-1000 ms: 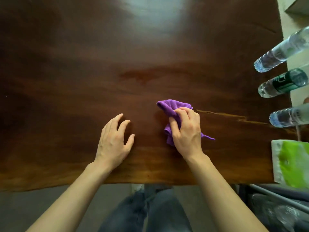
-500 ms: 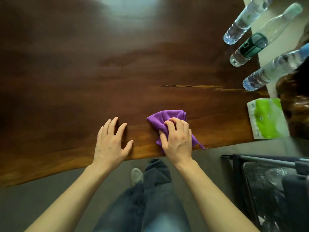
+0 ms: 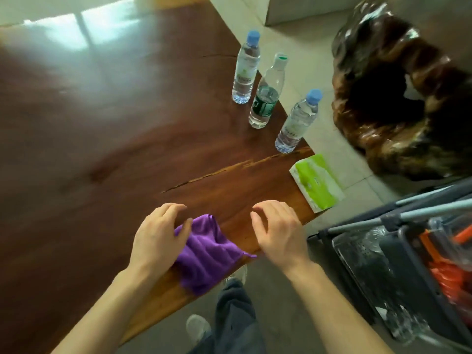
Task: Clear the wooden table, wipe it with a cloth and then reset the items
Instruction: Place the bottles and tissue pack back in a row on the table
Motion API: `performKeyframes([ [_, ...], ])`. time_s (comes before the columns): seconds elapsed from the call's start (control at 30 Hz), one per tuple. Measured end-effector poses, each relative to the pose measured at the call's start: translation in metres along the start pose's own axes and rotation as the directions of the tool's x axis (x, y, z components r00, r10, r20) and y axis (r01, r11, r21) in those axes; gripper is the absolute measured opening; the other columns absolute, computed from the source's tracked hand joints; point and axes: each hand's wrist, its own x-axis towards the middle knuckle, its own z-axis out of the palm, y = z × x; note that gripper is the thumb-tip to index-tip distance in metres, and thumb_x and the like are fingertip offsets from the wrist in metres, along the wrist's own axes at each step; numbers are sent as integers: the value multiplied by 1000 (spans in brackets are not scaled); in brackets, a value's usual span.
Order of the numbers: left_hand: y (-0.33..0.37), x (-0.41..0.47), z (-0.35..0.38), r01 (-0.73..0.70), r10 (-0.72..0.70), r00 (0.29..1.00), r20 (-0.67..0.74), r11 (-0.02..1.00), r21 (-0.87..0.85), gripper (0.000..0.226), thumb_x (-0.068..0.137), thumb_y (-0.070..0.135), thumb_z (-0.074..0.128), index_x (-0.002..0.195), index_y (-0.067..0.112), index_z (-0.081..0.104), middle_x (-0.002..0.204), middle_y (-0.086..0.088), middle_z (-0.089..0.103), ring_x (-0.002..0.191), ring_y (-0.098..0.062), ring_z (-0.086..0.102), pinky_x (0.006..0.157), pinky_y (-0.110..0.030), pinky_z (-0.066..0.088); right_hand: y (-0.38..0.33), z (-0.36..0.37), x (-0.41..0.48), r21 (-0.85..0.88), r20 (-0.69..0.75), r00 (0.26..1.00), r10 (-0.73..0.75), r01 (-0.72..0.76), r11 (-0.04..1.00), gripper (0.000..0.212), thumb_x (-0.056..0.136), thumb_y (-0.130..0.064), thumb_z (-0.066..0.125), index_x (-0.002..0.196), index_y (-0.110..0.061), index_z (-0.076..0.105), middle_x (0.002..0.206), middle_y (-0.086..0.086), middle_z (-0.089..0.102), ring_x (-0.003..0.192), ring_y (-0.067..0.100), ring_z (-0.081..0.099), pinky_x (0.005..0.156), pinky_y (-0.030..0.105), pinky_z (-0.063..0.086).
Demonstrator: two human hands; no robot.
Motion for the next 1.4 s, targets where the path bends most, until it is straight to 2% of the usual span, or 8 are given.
performKeyframes([
  [0.17, 66, 64, 18, -147, 148, 988, 37, 989, -30, 20, 86, 24, 73, 105, 17, 70, 104, 0, 72, 92, -26, 68, 79, -35, 52, 53, -46, 24, -37, -207, 974, 95, -105, 994, 11, 96, -19, 61, 98, -13, 71, 95, 3, 73, 87, 22, 66, 78, 33, 55],
  [0.33, 121, 119, 38, -228, 237, 969, 71, 967, -112, 35, 87, 28, 72, 119, 17, 64, 115, 0, 69, 102, -21, 66, 84, -30, 49, 93, -73, 44, -73, -288, 935, 208, -238, 968, 25, 96, -29, 58, 108, -10, 69, 109, 8, 70, 100, 26, 63, 89, 35, 51],
  [0.5, 156, 176, 65, -208, 231, 956, 182, 969, -136, 74, 84, 43, 73, 145, 17, 40, 142, -4, 53, 126, -22, 55, 97, -35, 47, 120, -70, 66, -178, -106, 875, 473, -485, 856, 71, 83, -53, 68, 136, -10, 49, 135, 12, 56, 123, 31, 51, 103, 44, 44],
  [0.6, 174, 200, 82, -184, 225, 958, 178, 958, -220, 89, 81, 44, 76, 152, 16, 30, 151, -5, 43, 136, -21, 44, 108, -37, 41, 135, -58, 77, -217, 36, 832, 554, -534, 817, 106, 74, -68, 70, 151, -9, 29, 152, 14, 40, 139, 32, 39, 114, 46, 37],
  [0.7, 191, 220, 98, -165, 220, 964, 152, 937, -307, 97, 77, 42, 81, 154, 15, 28, 155, -2, 39, 142, -17, 36, 115, -32, 32, 149, -41, 85, -240, 110, 806, 581, -546, 803, 120, 69, -75, 70, 156, -11, 16, 157, 12, 32, 143, 31, 35, 115, 44, 33],
  [0.87, 211, 244, 120, -22, 123, 981, 150, 841, -541, 84, 69, 37, 86, 140, 24, 44, 129, 7, 62, 116, -12, 60, 99, -40, 50, 166, -24, 96, -274, 186, 775, 604, -549, 790, 121, 68, -73, 72, 156, -14, 15, 152, 10, 39, 137, 30, 41, 111, 43, 37],
  [1.1, 208, 253, 130, -2, 51, 996, 72, 834, -551, 59, 65, 40, 84, 116, 29, 58, 97, 18, 67, 92, -5, 66, 84, -38, 56, 174, -19, 97, -233, 159, 790, 592, -553, 800, 98, 70, -67, 74, 145, -20, 32, 135, 6, 55, 122, 28, 55, 98, 44, 49],
  [1.4, 150, 204, 96, 21, 7, 999, 46, 820, -572, 59, 65, 39, 85, 116, 41, 55, 94, 20, 72, 83, -1, 69, 77, -36, 57, 151, -26, 112, -199, 265, 866, 424, -381, 903, 96, 70, -54, 79, 147, -20, 32, 136, 7, 53, 123, 30, 54, 100, 43, 48],
])
